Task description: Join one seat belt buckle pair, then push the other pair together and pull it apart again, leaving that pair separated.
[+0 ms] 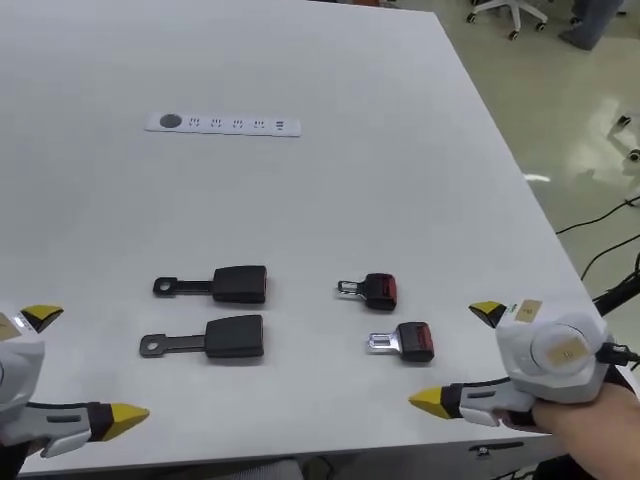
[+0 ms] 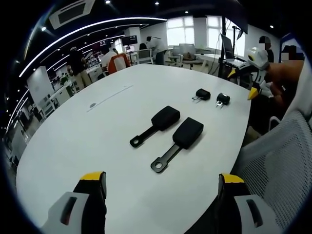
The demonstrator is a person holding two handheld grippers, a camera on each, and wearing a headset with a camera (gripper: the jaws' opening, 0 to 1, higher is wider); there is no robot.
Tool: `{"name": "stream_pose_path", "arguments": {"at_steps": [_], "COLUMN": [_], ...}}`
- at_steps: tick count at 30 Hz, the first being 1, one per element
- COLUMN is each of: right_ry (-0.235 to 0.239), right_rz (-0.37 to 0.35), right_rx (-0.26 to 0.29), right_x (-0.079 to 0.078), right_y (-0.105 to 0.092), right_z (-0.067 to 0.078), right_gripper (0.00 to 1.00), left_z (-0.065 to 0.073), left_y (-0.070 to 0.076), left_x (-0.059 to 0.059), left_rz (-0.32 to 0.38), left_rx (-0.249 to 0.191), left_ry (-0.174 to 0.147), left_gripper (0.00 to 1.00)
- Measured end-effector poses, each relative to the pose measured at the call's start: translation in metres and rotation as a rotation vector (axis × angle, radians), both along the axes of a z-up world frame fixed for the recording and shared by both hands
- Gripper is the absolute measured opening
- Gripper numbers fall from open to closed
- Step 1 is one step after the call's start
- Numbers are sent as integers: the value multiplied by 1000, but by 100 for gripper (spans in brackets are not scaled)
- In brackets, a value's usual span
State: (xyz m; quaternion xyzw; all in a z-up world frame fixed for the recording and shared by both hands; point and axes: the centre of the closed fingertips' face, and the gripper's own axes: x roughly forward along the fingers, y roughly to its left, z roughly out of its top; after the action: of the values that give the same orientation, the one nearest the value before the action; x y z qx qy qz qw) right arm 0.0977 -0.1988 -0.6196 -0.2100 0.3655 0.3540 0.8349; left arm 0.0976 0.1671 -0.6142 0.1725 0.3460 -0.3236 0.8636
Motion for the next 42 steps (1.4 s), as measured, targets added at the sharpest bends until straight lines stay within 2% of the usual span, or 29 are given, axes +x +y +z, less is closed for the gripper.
{"name": "stream_pose_path", "arguments": {"at_steps": [3,5,6,10,14,19,21,24,27,29,33,35,38,40,42], "right_ry": [-2,3,7,13,26,38,49,47,52,51,47,52,60,56,44], "right_rz": [4,9,11,14,4,24,40,54,70,74,107,121,148,165,181], "right_rx": [-1,-7,-6,-8,16,15,28,25,21,14,3,-4,-17,-31,-42], "right_x": [-2,-1,-2,-1,-2,-1,-2,-1,-1,-2,5,7,11,13,18], "right_y": [3,0,2,-1,3,2,5,6,9,10,10,10,11,11,12], "right_z": [7,0,1,-4,1,-7,-8,-10,-8,-6,-13,-13,-14,-15,-16], "right_gripper": [86,85,85,82,78,74,68,67,64,61,59,58,56,55,56], "left_z": [0,-2,-2,-5,-9,-12,-13,-14,-15,-17,-19,-20,-24,-26,-30], "left_y": [1,2,2,0,-2,-4,-7,-12,-16,-18,-24,-27,-31,-35,-39], "left_x": [2,2,2,0,-2,-4,-6,-4,-5,-4,-2,1,7,6,8], "left_rz": [-3,-2,-2,-11,-24,-48,-61,-68,-88,-113,-163,-171,-196,-220,-237], "left_rx": [9,14,12,9,13,2,-5,-26,-40,-27,-7,-7,15,25,29], "left_ry": [-1,5,4,27,47,76,92,100,109,113,117,120,125,152,164], "left_gripper": [97,98,97,94,92,87,84,83,77,75,71,70,68,63,60]}}
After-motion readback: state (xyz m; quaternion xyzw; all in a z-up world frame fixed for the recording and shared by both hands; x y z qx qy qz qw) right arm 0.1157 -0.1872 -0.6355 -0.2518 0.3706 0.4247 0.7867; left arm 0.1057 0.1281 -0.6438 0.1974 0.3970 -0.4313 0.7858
